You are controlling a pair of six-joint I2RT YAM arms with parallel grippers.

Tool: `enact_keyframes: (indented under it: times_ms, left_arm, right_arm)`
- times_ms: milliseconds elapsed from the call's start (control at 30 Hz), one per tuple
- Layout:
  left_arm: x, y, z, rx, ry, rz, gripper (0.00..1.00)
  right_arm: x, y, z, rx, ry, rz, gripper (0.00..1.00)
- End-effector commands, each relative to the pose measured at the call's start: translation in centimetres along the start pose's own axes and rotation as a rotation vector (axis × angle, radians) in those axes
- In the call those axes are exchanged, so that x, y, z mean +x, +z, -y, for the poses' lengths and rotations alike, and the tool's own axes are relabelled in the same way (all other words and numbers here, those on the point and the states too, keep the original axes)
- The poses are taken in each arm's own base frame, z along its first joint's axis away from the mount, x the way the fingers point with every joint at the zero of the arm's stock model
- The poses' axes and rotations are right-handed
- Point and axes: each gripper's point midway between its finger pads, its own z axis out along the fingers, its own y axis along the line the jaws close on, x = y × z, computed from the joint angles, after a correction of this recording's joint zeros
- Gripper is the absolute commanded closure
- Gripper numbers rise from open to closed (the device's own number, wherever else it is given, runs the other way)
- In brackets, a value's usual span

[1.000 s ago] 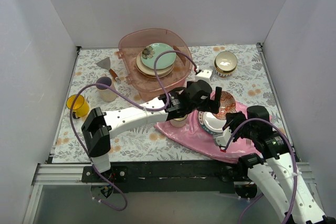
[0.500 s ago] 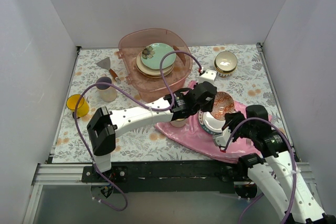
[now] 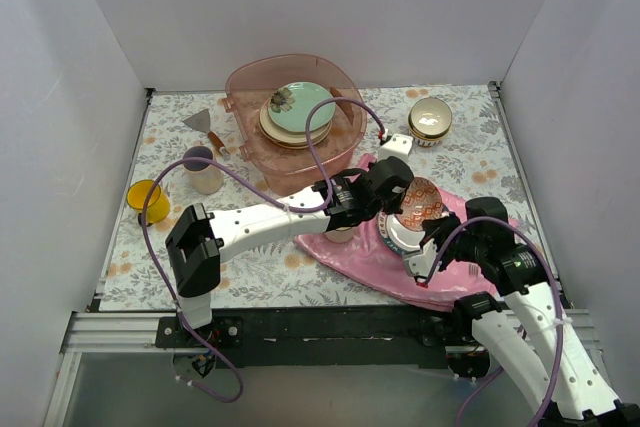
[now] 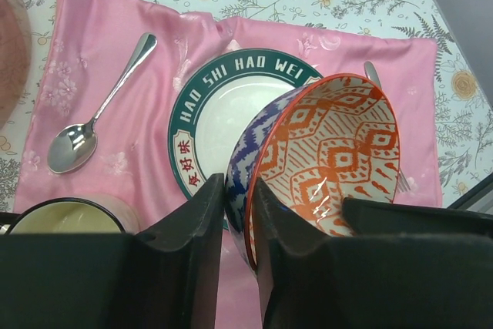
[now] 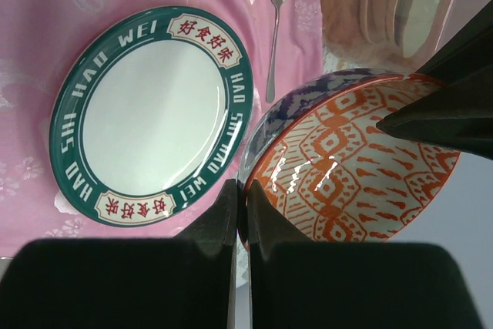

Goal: Place the mixed dishes into the plastic bin
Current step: Pick up the bowl from the center of the board.

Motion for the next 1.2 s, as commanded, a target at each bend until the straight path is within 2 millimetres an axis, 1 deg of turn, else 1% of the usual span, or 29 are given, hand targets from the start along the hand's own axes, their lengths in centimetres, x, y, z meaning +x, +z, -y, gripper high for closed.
enact_keyframes:
  times_ms: [0, 33, 100, 167, 400, 467, 533, 567, 600, 633, 667, 700, 733, 767, 867, 900, 933, 967, 1033, 1067, 1100, 1133, 1167]
  left_arm:
    - [-0.2, -0.8, -0.7, -0.020, 0.055, 0.009, 1.00]
    - [-0.1, -0.7, -0.8, -0.021, 0.071, 0.007, 1.00]
    - [0.3, -0.6, -1.1, -0.031, 0.092, -0.005, 1.00]
    - [0.6, -0.5, -1.6, -0.044, 0.123, -0.010, 1.00]
    - [0.5, -0.3, -2.2, -0.055, 0.258, -0.017, 1.00]
    - [0.9, -0.1, -2.3, -0.058, 0.285, -0.031, 1.00]
    - [0.9, 0.0, -2.3, -0.051, 0.317, -0.037, 1.00]
    - [1.2, 0.2, -2.4, -0.054, 0.326, -0.047, 1.00]
    - [1.3, 0.3, -2.4, -0.055, 0.335, -0.052, 0.97]
    - [1.1, 0.4, -2.3, -0.055, 0.336, -0.050, 0.87]
    - [1.2, 0.4, -2.3, -0.059, 0.340, -0.059, 0.74]
    - [1.5, 0.6, -2.3, -0.057, 0.343, -0.068, 0.58]
    - [1.3, 0.6, -2.2, -0.055, 0.343, -0.066, 0.53]
    - [1.4, 0.6, -2.2, -0.058, 0.344, -0.070, 0.50]
    - [1.3, 0.7, -2.2, -0.063, 0.350, -0.077, 0.51]
    - [1.2, 0.7, -2.1, -0.063, 0.351, -0.077, 0.53]
    - [1.3, 0.8, -2.1, -0.064, 0.353, -0.080, 0.59]
    - [1.0, 0.7, -2.0, -0.064, 0.351, -0.077, 0.63]
    - [0.9, 0.6, -2.0, -0.066, 0.351, -0.076, 0.68]
    - [0.5, 0.5, -1.9, -0.067, 0.345, -0.068, 0.66]
    - [0.4, 0.4, -1.9, -0.070, 0.343, -0.066, 0.62]
    - [0.1, 0.3, -2.0, -0.079, 0.337, -0.056, 0.48]
    - [-0.1, 0.2, -2.0, -0.081, 0.334, -0.052, 0.45]
  right_arm:
    - [-1.6, -1.4, 3.4, 0.105, 0.026, 0.070, 0.94]
    - [-1.8, -1.5, 3.6, 0.113, 0.033, 0.079, 0.92]
    - [-2.4, -1.5, 3.8, 0.120, 0.070, 0.111, 0.91]
    - [-2.7, -1.8, 4.5, 0.137, 0.096, 0.130, 0.89]
    - [-3.9, -2.2, 5.8, 0.138, 0.182, 0.203, 0.88]
    - [-4.2, -2.4, 6.3, 0.143, 0.207, 0.218, 0.89]
    - [-4.3, -2.4, 6.6, 0.145, 0.218, 0.231, 0.89]
    - [-4.4, -2.5, 6.7, 0.147, 0.229, 0.235, 0.89]
    - [-4.4, -2.5, 6.9, 0.151, 0.230, 0.236, 0.89]
    - [-4.3, -2.4, 6.9, 0.151, 0.232, 0.234, 0.89]
    - [-4.3, -2.4, 6.9, 0.150, 0.233, 0.234, 0.89]
    - [-4.3, -2.4, 6.9, 0.148, 0.234, 0.231, 0.89]
    - [-4.3, -2.4, 6.9, 0.147, 0.234, 0.233, 0.89]
    - [-4.2, -2.3, 6.8, 0.143, 0.236, 0.232, 0.89]
    - [-4.2, -2.4, 6.9, 0.146, 0.234, 0.230, 0.89]
    - [-4.2, -2.4, 6.8, 0.143, 0.236, 0.230, 0.89]
    - [-4.2, -2.4, 6.8, 0.144, 0.234, 0.230, 0.90]
    - [-4.2, -2.3, 6.8, 0.145, 0.235, 0.228, 0.90]
    - [-4.1, -2.2, 6.6, 0.139, 0.239, 0.226, 0.90]
    - [-4.1, -2.1, 6.5, 0.136, 0.239, 0.225, 0.90]
    - [-4.1, -2.0, 6.4, 0.132, 0.242, 0.224, 0.90]
    - [-4.0, -1.9, 6.2, 0.126, 0.247, 0.223, 0.90]
    - [-4.0, -1.8, 6.0, 0.120, 0.251, 0.223, 0.90]
